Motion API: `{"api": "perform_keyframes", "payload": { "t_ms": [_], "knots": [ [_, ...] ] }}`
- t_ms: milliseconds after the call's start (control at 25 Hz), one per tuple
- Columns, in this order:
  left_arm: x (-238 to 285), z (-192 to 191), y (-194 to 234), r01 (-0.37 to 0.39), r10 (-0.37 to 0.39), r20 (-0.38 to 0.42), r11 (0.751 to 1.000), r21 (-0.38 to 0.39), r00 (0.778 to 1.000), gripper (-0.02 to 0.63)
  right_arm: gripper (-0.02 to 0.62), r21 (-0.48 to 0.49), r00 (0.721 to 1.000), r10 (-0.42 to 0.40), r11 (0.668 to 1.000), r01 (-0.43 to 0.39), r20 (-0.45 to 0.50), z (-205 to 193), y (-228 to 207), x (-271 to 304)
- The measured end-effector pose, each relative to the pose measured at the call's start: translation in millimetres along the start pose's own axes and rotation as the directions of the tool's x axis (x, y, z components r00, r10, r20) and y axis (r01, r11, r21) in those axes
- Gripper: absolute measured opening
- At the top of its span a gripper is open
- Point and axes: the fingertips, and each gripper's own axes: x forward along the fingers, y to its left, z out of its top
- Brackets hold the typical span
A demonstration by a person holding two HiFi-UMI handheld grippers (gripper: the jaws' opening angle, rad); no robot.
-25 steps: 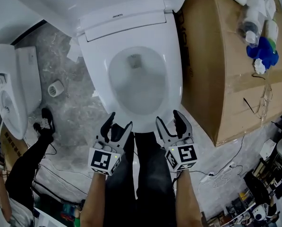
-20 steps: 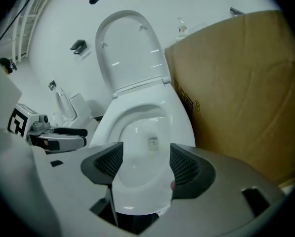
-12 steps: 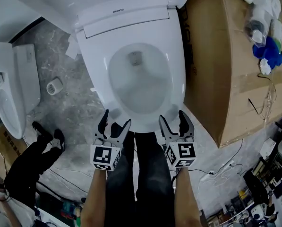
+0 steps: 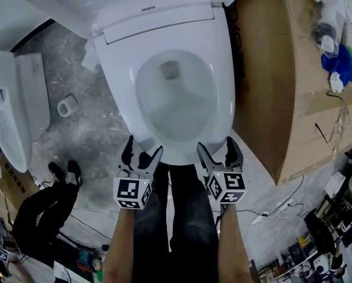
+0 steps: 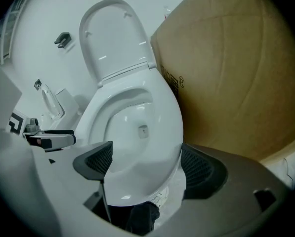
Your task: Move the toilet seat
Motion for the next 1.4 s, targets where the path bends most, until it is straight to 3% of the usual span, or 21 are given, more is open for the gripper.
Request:
{"api": "perform_keyframes", "payload": {
  "t_ms": [240,400,1120,1400],
  "knots": [
    [0.5,-0.9,2.6,-0.035,0.035,-0.002,0.999,-0.002,0.999,0.385,0.411,0.019,1.0,-0.003,1.0,0.003,-0.015,-4.0,-5.4,9.3],
    [4.9,-8.1,12.5,-0.093,0.091,-0.02,0.993,-0.076,0.996,0.394,0.411,0.017,1.0,-0.006,1.0,0.007,-0.025,-6.6,-9.2,16.2],
    [17.3,-11.8,11.3,-0.076,0.071,-0.045,0.99,-0.122,0.996,0.394,0.411,0.051,0.998,0.021,0.999,-0.018,-0.055,-14.1,-11.2,24.1],
    [7.7,-3.4,8.1,-0.071,0.068,-0.032,0.99,-0.118,0.997,0.394,0.411,0.084,1.0,0.029,0.996,-0.029,0.002,-1.6,-4.7,9.4]
  ]
}}
